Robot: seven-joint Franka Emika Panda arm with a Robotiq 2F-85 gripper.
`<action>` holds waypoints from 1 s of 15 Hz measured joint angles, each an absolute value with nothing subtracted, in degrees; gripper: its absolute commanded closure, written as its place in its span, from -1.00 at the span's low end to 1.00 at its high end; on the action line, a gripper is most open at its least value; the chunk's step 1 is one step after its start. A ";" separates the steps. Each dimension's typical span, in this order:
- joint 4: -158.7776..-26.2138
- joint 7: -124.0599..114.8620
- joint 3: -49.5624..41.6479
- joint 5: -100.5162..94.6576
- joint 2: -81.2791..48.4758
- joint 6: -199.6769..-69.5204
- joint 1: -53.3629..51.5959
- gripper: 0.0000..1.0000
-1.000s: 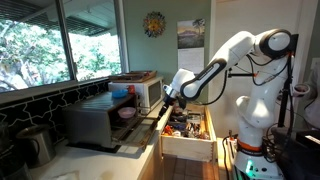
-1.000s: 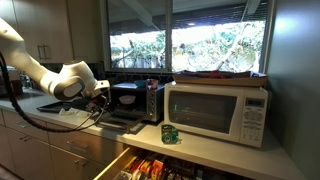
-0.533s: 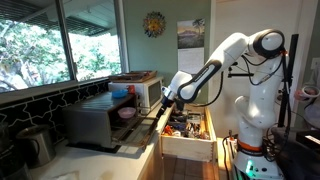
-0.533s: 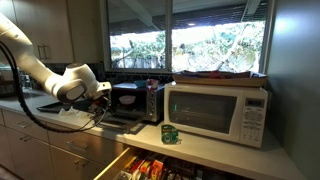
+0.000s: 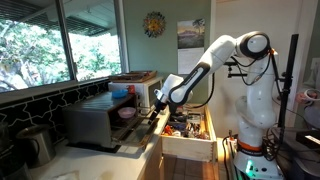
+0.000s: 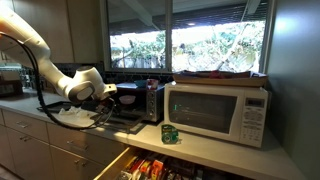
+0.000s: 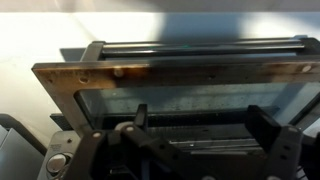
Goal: Push the tray into the oven
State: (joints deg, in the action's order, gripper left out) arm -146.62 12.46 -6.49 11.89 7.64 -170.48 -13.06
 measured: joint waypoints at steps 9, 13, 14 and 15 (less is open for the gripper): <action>-138.31 12.46 -6.06 11.93 -0.17 -174.57 -13.64 -1.00; -135.70 12.45 -5.77 11.92 -3.33 -178.03 -13.65 -1.00; -134.84 12.44 -5.74 11.92 -4.24 -178.70 -13.65 -1.00; -133.84 12.38 -5.71 11.92 -5.26 -179.24 -13.65 -1.00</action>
